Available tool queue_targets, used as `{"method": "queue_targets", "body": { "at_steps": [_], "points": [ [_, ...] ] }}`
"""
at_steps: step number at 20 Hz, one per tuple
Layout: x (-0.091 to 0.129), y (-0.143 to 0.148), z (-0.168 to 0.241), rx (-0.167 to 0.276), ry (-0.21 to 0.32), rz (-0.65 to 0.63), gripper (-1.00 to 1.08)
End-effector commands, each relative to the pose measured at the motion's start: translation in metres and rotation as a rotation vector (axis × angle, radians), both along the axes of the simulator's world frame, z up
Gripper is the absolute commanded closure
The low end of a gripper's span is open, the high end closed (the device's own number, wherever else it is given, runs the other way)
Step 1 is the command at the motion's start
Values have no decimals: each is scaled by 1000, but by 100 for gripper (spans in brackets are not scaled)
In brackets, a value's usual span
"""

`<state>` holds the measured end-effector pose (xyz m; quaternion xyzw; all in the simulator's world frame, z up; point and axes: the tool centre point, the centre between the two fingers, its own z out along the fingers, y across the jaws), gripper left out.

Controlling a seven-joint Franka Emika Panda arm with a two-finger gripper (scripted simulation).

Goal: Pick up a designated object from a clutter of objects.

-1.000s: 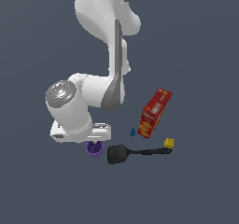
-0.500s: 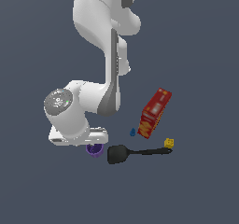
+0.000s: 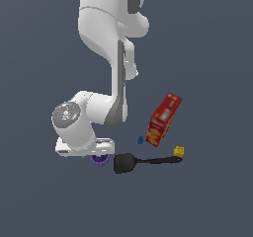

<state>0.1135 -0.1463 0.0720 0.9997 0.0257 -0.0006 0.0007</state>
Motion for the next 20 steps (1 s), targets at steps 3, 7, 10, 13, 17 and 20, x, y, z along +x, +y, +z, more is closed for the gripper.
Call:
{"method": "queue_targets", "body": {
  "at_steps": [3, 7, 10, 13, 17, 20],
  "points": [
    [0, 0, -3, 0, -2, 0, 108],
    [0, 0, -3, 0, -2, 0, 108],
    [0, 0, -3, 0, -2, 0, 108],
    [0, 0, -3, 0, -2, 0, 108],
    [-2, 3, 0, 0, -2, 0, 108],
    [-6, 7, 5, 0, -2, 0, 108]
  ]
}}
